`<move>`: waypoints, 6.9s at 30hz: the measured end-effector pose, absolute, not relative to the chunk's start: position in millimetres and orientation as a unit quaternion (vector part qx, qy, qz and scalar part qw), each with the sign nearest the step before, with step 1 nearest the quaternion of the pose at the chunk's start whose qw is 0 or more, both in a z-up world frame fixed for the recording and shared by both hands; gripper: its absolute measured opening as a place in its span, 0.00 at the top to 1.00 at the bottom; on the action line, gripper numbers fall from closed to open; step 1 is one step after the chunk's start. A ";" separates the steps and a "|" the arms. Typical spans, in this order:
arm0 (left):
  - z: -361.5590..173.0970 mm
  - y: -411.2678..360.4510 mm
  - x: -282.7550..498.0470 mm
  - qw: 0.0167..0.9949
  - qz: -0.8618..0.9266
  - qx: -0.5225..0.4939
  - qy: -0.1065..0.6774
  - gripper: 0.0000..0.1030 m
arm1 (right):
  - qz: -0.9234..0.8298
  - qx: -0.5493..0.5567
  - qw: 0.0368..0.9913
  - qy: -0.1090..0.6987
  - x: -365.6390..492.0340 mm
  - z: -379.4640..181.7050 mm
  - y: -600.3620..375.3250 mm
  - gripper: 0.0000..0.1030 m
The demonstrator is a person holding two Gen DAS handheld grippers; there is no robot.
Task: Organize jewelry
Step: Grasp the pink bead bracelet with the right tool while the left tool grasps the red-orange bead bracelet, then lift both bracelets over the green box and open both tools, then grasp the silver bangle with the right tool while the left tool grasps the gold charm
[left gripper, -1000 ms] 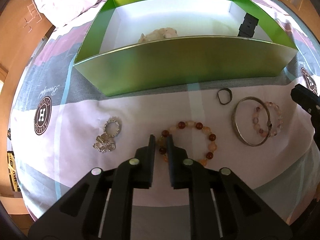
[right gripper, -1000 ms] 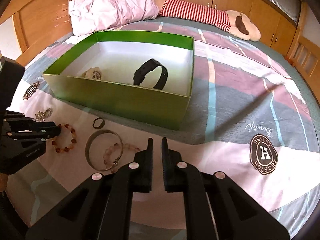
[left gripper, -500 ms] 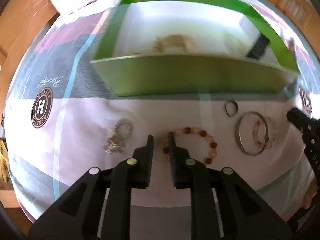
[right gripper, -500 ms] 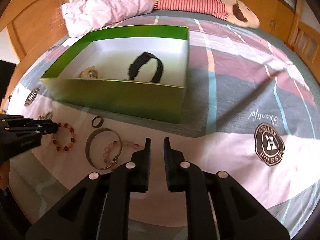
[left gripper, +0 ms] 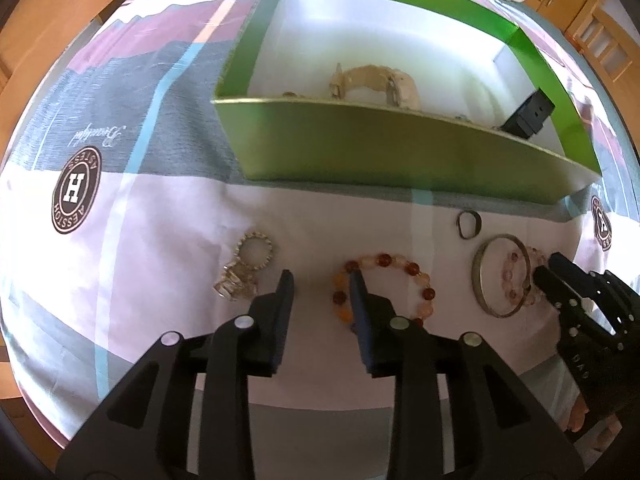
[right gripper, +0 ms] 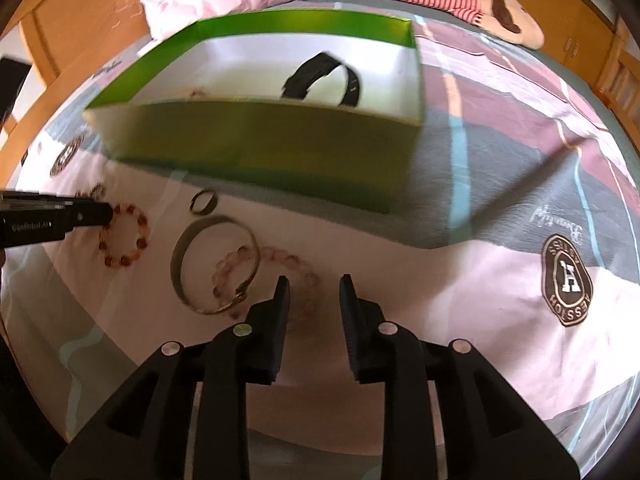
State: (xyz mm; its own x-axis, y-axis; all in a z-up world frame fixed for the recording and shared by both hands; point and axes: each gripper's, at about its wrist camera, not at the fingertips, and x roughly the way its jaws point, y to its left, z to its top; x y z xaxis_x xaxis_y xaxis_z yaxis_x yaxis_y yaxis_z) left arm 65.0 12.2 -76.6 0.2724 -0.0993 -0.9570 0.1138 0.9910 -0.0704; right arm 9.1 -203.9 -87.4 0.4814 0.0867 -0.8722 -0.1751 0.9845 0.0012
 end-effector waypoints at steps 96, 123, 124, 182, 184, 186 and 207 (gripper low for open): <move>-46.7 -10.9 50.2 0.825 -0.093 0.009 0.557 0.93 | 0.095 -0.020 0.892 0.442 -1.4 -34.7 -221.5 0.93; 13.3 10.3 116.2 0.862 -0.098 -0.050 0.494 0.76 | 0.164 0.023 0.898 0.407 39.9 24.0 -195.5 0.63; 16.3 8.0 108.3 0.861 -0.104 -0.043 0.495 0.73 | 0.170 0.028 0.895 0.411 31.5 23.4 -200.7 0.63; -86.9 6.4 60.8 0.780 -0.102 -0.055 0.615 0.52 | 0.098 -0.079 0.867 0.482 12.4 -83.7 -184.5 0.48; -86.6 2.4 60.1 0.786 -0.099 -0.040 0.609 0.57 | 0.098 -0.081 0.867 0.481 12.9 -84.8 -184.2 0.48; -85.6 -0.2 59.5 0.788 -0.105 -0.032 0.606 0.74 | 0.108 -0.078 0.865 0.484 12.7 -84.1 -184.8 0.56; -67.4 25.5 61.4 0.793 -0.105 -0.093 0.593 0.34 | 0.132 -0.070 0.861 0.486 8.8 -74.5 -182.5 0.15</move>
